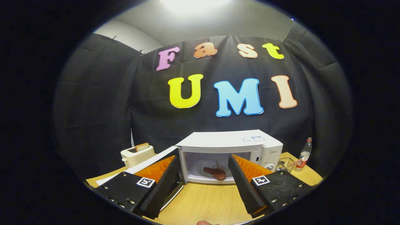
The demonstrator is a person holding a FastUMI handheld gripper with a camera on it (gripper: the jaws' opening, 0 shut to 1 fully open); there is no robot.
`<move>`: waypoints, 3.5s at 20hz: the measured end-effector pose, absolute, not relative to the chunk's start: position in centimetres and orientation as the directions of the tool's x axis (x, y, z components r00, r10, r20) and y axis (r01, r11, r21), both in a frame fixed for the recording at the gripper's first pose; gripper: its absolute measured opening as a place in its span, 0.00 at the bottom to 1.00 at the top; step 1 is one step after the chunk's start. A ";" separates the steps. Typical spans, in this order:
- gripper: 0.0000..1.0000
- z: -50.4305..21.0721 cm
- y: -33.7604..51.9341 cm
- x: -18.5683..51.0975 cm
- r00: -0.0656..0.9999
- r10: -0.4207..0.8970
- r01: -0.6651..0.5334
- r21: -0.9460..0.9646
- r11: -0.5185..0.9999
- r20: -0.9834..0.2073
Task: Open the microwave, put the food inside, and close the microwave door.
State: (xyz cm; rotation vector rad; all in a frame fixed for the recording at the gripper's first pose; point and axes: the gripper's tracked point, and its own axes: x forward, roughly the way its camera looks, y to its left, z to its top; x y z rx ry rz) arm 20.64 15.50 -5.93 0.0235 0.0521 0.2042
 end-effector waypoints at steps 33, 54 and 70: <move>0.83 -16.0 41.8 6.3 0.642 0.723 -0.741 0.040 0.671 -0.255; 0.04 -19.2 33.2 9.1 0.720 0.592 -0.636 -0.003 0.771 -0.362; 0.04 -19.2 21.8 13.8 0.805 0.457 -0.494 -0.001 0.869 -0.378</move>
